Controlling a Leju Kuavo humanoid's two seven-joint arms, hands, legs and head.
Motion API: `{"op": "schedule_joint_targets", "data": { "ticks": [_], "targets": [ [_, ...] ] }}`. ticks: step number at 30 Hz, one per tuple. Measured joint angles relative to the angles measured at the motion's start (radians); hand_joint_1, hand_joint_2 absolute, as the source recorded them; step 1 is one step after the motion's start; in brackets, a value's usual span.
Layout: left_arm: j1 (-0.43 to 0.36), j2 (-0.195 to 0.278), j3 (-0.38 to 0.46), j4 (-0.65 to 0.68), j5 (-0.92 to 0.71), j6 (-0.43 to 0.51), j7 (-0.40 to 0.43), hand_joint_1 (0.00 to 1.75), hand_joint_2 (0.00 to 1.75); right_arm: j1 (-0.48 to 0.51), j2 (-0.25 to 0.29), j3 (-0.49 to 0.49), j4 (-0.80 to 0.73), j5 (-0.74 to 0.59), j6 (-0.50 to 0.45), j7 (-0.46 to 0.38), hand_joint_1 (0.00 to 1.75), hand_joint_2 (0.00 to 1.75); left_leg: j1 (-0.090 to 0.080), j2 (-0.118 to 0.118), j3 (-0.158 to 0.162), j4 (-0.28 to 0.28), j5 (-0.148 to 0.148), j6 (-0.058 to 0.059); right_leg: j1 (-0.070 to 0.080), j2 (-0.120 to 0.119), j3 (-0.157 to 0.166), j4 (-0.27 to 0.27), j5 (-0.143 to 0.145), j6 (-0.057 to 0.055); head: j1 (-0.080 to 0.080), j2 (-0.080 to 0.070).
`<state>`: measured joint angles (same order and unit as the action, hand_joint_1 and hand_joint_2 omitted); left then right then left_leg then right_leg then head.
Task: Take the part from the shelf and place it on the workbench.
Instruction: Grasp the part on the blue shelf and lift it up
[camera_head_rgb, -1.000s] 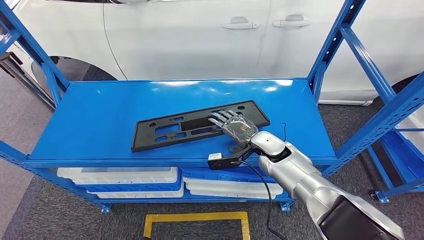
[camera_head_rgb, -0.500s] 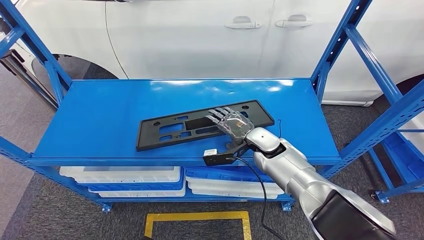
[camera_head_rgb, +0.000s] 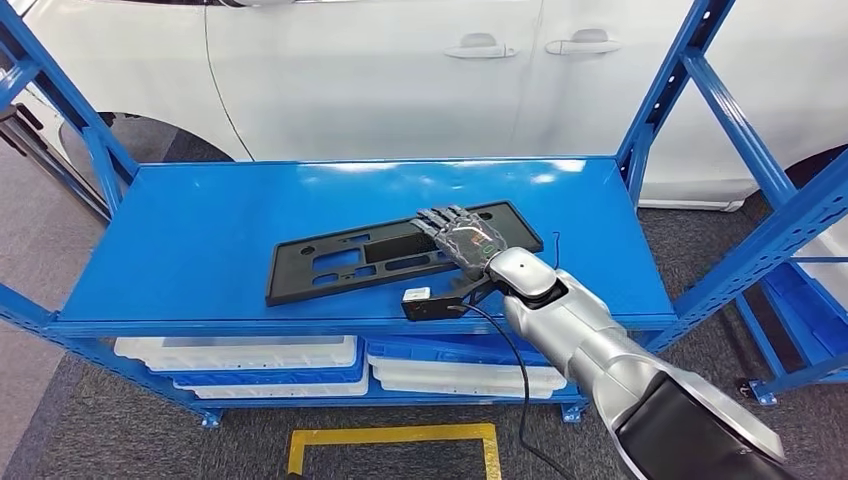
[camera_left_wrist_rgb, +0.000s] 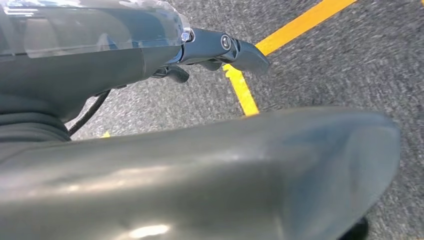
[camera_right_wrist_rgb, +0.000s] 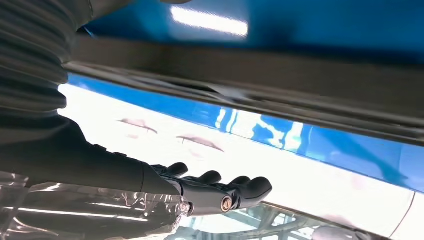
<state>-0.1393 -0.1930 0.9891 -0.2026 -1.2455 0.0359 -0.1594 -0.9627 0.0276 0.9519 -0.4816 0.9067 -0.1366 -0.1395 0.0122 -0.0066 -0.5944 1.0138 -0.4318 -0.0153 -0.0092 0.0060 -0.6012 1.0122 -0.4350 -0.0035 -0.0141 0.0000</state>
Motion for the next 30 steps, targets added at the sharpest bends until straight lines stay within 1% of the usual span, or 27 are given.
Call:
{"op": "schedule_joint_targets", "data": {
  "ticks": [2,3,4,5,7,8,9,10,11,12,13,14,15,16,18,19,20,21,22,23,24,25,26,27,28,29,30],
  "targets": [
    [-0.001,0.0,0.0,0.0,-0.001,0.0,0.001,0.0,0.0,-0.003,0.002,-0.002,0.004,-0.001,0.0,-0.001,0.0,1.75,-0.001,-0.001,0.001,-0.004,0.001,0.013,0.001,0.0,-0.001,-0.003,0.001,0.012,0.0,0.0],
    [-0.001,0.0,0.0,0.0,-0.001,0.0,0.002,0.0,0.0,-0.003,0.002,-0.003,0.006,-0.001,0.0,-0.001,0.0,1.75,0.0,-0.001,0.002,-0.008,0.004,0.021,0.0,-0.001,-0.002,0.002,-0.004,0.017,0.0,0.0],
    [-0.002,0.0,0.0,0.0,-0.002,0.0,0.002,0.0,0.0,-0.005,0.002,-0.004,0.008,-0.001,0.0,-0.002,0.0,1.75,0.002,-0.001,0.003,-0.012,0.006,0.028,-0.001,-0.001,-0.012,0.023,-0.019,0.021,0.0,0.0],
    [-0.003,-0.001,0.0,0.0,-0.002,0.0,0.003,0.0,0.0,-0.007,0.003,-0.005,0.009,-0.001,0.0,-0.002,0.0,1.75,0.003,0.0,0.005,-0.016,0.009,0.034,-0.001,-0.001,-0.031,0.066,-0.045,0.024,0.0,0.0],
    [-0.004,-0.001,0.0,0.0,-0.002,0.0,0.003,0.0,0.0,-0.007,0.003,-0.006,0.014,-0.001,0.001,-0.003,0.0,1.75,0.0,0.001,0.004,-0.016,0.009,0.041,-0.003,-0.001,-0.094,0.2,-0.108,0.026,0.0,0.0],
    [-0.003,-0.001,0.0,0.0,-0.002,0.0,0.004,0.0,0.0,-0.005,0.003,-0.007,0.018,-0.001,0.002,-0.004,0.0,1.75,-0.002,0.001,0.004,-0.016,0.008,0.042,-0.003,-0.001,-0.122,0.259,-0.128,0.027,0.0,0.0],
    [-0.003,-0.001,0.0,0.0,-0.002,0.0,0.004,0.0,0.0,-0.004,0.003,-0.007,0.021,-0.001,0.003,-0.004,0.0,1.75,-0.003,0.001,0.004,-0.015,0.008,0.043,-0.004,-0.001,-0.137,0.288,-0.129,0.027,0.0,0.0],
    [-0.002,-0.001,0.0,0.0,-0.002,0.0,0.004,0.0,0.0,-0.003,0.003,-0.007,0.024,-0.001,0.005,-0.004,0.41,1.75,-0.003,0.0,0.004,-0.014,0.007,0.043,-0.004,-0.001,-0.132,0.275,-0.111,0.026,0.0,0.0],
    [-0.002,-0.001,0.0,0.0,-0.002,0.0,0.004,0.0,0.0,-0.004,0.004,-0.007,0.026,-0.001,0.007,-0.004,0.83,1.75,-0.004,-0.001,0.005,-0.012,0.006,0.042,-0.004,-0.001,-0.108,0.223,-0.078,0.023,0.0,0.0],
    [-0.002,-0.001,0.0,0.0,-0.002,0.0,0.004,0.0,0.0,-0.007,0.005,-0.007,0.028,-0.001,0.01,-0.004,1.27,1.75,-0.004,-0.002,0.005,-0.009,0.004,0.039,-0.003,-0.001,-0.074,0.149,-0.042,0.019,0.0,0.0],
    [-0.003,-0.001,0.0,0.0,-0.002,0.0,0.004,0.0,0.0,-0.011,0.007,-0.007,0.029,-0.001,0.013,-0.004,1.71,1.75,-0.007,-0.002,0.003,-0.004,0.001,0.036,-0.001,-0.002,-0.042,0.082,-0.017,0.015,0.0,0.0],
    [-0.003,-0.002,0.0,0.0,-0.002,0.0,0.003,0.0,0.0,-0.015,0.011,-0.007,0.031,-0.002,0.018,-0.004,1.74,1.75,-0.008,-0.002,0.001,-0.001,-0.001,0.031,0.001,-0.001,-0.021,0.035,-0.002,0.011,0.0,0.0],
    [-0.004,-0.002,0.0,0.0,-0.002,0.0,0.003,0.0,0.0,-0.017,0.014,-0.007,0.033,-0.002,0.022,-0.004,1.75,1.75,-0.009,-0.001,-0.001,0.001,-0.002,0.027,0.003,-0.001,-0.012,0.013,0.001,0.008,0.0,0.0],
    [-0.004,-0.002,0.0,0.0,-0.001,0.0,0.003,0.0,0.0,-0.018,0.016,-0.007,0.036,-0.002,0.027,-0.004,1.75,1.75,-0.01,-0.001,-0.003,0.001,-0.002,0.022,0.005,-0.001,-0.011,0.01,-0.001,0.006,0.0,0.0],
    [-0.004,-0.001,0.0,0.0,-0.001,0.001,0.003,0.0,0.0,-0.022,0.021,-0.007,0.041,-0.003,0.035,-0.004,1.75,1.75,-0.009,-0.001,-0.003,0.002,-0.005,0.012,0.002,-0.001,-0.01,0.005,0.003,-0.003,0.0,0.0],
    [-0.003,-0.001,0.0,0.0,0.0,0.002,0.003,0.0,0.0,-0.025,0.024,-0.008,0.044,-0.003,0.039,-0.004,1.75,1.75,-0.008,-0.001,-0.009,0.017,-0.017,0.006,0.0,-0.001,-0.009,0.001,0.005,-0.009,0.0,0.0],
    [-0.003,-0.001,0.0,0.0,0.0,0.003,0.003,0.0,0.0,-0.028,0.027,-0.008,0.047,-0.003,0.042,-0.005,1.75,1.75,-0.007,0.0,-0.024,0.052,-0.039,0.0,-0.003,-0.002,-0.007,-0.002,0.006,-0.013,0.0,0.0],
    [-0.003,-0.001,0.0,0.0,0.001,0.003,0.002,0.0,0.0,-0.03,0.031,-0.008,0.049,-0.003,0.044,-0.007,1.75,1.75,-0.004,0.0,-0.049,0.107,-0.07,-0.006,-0.004,-0.002,-0.006,-0.003,0.007,-0.016,0.0,0.0],
    [-0.003,-0.001,0.0,0.0,0.001,0.003,0.002,0.0,0.0,-0.03,0.033,-0.008,0.052,-0.003,0.046,-0.01,1.75,1.75,-0.003,0.0,-0.082,0.177,-0.103,-0.011,-0.004,-0.002,-0.007,-0.003,0.006,-0.018,0.0,0.0],
    [-0.002,-0.001,0.0,0.0,0.001,0.003,0.002,0.0,0.0,-0.029,0.034,-0.008,0.055,-0.003,0.048,-0.012,1.75,1.75,-0.001,0.0,-0.113,0.242,-0.126,-0.015,-0.004,-0.003,-0.007,-0.003,0.006,-0.019,0.0,0.0],
    [-0.001,-0.001,0.0,0.0,0.002,0.003,0.002,0.0,0.0,-0.028,0.035,-0.008,0.058,-0.003,0.05,-0.014,1.75,1.75,0.0,0.0,-0.133,0.28,-0.133,-0.017,-0.004,-0.003,-0.006,-0.002,0.006,-0.019,0.0,0.0],
    [0.0,-0.001,0.0,0.0,0.002,0.003,0.002,0.0,0.0,-0.028,0.035,-0.008,0.06,-0.003,0.051,-0.015,1.75,1.75,0.001,0.001,-0.135,0.281,-0.12,-0.018,-0.004,-0.003,-0.005,-0.002,0.005,-0.018,0.0,0.0],
    [0.001,-0.001,0.0,0.0,0.003,0.003,0.002,0.0,0.0,-0.03,0.036,-0.008,0.061,-0.002,0.052,-0.017,1.75,1.75,0.001,0.001,-0.116,0.238,-0.088,-0.017,-0.004,-0.002,-0.003,-0.002,0.004,-0.017,0.0,0.0],
    [0.001,0.0,0.0,0.0,0.003,0.003,0.002,0.0,0.0,-0.032,0.036,-0.008,0.062,-0.002,0.053,-0.018,1.75,1.75,0.002,0.001,-0.082,0.166,-0.048,-0.015,-0.004,-0.002,0.0,-0.002,0.002,-0.015,0.0,0.0],
    [0.0,0.0,0.0,0.0,0.003,0.003,0.002,0.0,0.0,-0.035,0.037,-0.008,0.063,-0.002,0.054,-0.02,1.75,1.75,0.0,0.001,-0.046,0.094,-0.018,-0.011,-0.003,-0.001,0.002,-0.001,0.0,-0.012,0.0,0.0],
    [-0.001,0.0,0.0,0.0,0.003,0.003,0.001,0.0,0.0,-0.037,0.037,-0.008,0.064,-0.001,0.054,-0.021,1.75,1.75,-0.002,0.0,-0.018,0.036,0.001,-0.005,-0.001,0.0,0.003,-0.001,-0.001,-0.007,0.0,0.0],
    [-0.001,0.0,0.0,0.0,0.003,0.002,0.001,0.0,0.0,-0.038,0.037,-0.008,0.065,-0.001,0.054,-0.022,1.75,1.75,-0.004,0.0,-0.004,0.005,0.006,0.001,0.0,0.0,0.002,-0.001,-0.001,-0.003,0.0,0.0]
  ]
}}
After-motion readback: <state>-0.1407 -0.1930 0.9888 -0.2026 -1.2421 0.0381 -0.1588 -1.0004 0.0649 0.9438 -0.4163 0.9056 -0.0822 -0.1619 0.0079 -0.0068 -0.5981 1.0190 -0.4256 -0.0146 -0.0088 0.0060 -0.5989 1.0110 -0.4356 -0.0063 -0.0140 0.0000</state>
